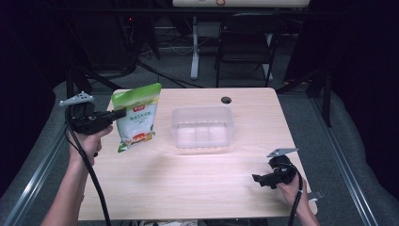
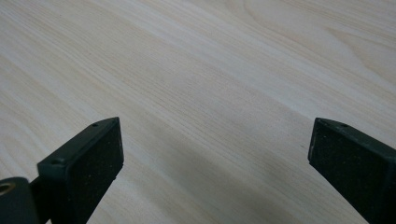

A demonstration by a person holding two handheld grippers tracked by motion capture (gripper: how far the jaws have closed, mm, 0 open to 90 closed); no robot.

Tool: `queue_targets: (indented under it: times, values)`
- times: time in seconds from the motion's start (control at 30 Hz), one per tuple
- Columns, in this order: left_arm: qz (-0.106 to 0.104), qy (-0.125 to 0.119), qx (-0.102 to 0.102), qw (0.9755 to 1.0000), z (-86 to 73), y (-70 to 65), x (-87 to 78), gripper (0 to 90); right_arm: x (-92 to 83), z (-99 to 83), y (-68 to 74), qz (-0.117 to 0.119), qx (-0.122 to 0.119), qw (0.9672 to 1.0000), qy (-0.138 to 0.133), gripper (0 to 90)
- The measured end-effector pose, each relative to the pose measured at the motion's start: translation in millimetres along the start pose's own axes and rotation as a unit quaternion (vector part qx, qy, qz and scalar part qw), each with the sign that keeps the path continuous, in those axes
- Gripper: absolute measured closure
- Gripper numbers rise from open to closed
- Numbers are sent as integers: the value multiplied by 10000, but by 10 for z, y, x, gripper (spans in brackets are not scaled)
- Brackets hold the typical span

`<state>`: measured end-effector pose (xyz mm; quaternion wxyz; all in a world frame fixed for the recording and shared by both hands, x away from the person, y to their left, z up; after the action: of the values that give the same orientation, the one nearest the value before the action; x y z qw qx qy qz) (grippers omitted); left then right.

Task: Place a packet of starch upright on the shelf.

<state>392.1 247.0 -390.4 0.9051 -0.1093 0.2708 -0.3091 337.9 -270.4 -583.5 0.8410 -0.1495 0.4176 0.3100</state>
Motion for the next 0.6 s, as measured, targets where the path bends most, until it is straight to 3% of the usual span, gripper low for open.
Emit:
queue_targets:
  times: [0.6]
  values:
    - [-200, -109, 273, 9994, 345, -292, 189, 900, -2, 0, -5, 37, -18, 10000, 3, 27]
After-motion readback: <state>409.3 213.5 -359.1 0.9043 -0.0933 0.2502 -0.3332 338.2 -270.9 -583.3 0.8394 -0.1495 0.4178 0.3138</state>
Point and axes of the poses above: each handheld gripper's, and its own axes: x roughly forward along the jaws, z roughly out of its top, y roughly to its left, the point moved 4 cm from there along x, roughly forward along the jaws, and after that the axes turned 9 degrees about -x, right-handed, at the moved point
